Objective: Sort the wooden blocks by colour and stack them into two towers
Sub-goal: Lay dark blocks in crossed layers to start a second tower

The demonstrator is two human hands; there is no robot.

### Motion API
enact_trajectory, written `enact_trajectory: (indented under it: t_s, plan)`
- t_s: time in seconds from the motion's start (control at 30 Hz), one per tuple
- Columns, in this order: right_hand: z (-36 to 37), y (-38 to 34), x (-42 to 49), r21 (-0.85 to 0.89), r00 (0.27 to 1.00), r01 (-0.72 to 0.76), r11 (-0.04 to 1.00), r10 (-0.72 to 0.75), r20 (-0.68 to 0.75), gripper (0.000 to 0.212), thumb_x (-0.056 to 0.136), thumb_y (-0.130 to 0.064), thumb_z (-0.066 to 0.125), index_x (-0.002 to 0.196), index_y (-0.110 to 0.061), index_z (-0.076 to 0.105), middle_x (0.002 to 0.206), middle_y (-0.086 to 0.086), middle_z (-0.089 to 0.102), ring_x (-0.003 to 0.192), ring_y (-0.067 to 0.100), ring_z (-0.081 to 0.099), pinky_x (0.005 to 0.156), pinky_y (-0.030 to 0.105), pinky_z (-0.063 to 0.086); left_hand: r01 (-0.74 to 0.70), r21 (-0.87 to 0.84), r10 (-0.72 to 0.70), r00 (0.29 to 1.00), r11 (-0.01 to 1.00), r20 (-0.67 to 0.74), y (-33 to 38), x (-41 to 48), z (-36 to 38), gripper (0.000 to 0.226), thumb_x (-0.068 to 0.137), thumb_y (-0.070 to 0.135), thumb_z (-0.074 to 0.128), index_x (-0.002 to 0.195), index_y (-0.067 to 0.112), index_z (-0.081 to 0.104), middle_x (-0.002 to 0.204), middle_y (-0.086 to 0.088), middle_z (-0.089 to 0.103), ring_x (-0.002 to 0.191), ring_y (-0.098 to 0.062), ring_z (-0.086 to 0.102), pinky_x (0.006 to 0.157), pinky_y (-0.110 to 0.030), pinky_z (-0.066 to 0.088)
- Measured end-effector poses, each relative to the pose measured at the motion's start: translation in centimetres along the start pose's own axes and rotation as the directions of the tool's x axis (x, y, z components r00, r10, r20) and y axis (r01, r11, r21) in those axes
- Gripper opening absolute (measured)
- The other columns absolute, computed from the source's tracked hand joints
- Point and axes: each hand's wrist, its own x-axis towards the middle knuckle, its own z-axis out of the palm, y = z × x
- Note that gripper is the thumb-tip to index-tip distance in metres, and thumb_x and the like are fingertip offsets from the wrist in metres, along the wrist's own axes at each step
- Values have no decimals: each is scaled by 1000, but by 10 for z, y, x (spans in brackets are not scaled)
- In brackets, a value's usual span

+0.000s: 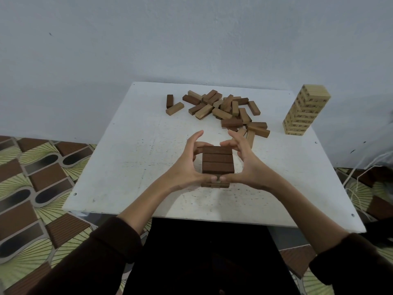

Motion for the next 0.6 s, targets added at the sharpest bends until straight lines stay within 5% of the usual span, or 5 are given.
enact_trajectory:
  t_s: [0.2, 0.5, 0.6]
  plan:
    - [2, 1, 1, 13, 1000, -8, 1000, 8, 3, 104, 69, -17, 82, 145, -24, 11, 116, -20, 38, 114, -2, 38, 86, -9, 20, -9, 9, 9, 1000, 1000, -13, -1, 1, 1, 115, 66, 16, 86, 149, 25, 6, 132, 7, 44, 124, 5, 41, 92, 0, 30]
    - [3, 2, 0, 33, 1000, 5, 999, -5, -8, 102, 70, -13, 82, 146, -25, 13, 125, -1, 41, 125, 12, 37, 106, 19, 28, -13, 3, 14, 999, 1000, -40, -6, 2, 3, 113, 66, 10, 85, 148, 26, 9, 127, 10, 46, 118, 12, 42, 91, 2, 30]
    - [3, 1, -1, 36, 1000, -3, 999, 3, -1, 102, 71, -12, 81, 145, -26, 13, 125, -2, 41, 126, 12, 36, 107, 19, 27, -6, 11, 6, 999, 1000, -36, -7, 3, 3, 113, 66, 10, 85, 148, 27, 9, 126, 12, 45, 116, 15, 42, 89, 2, 32]
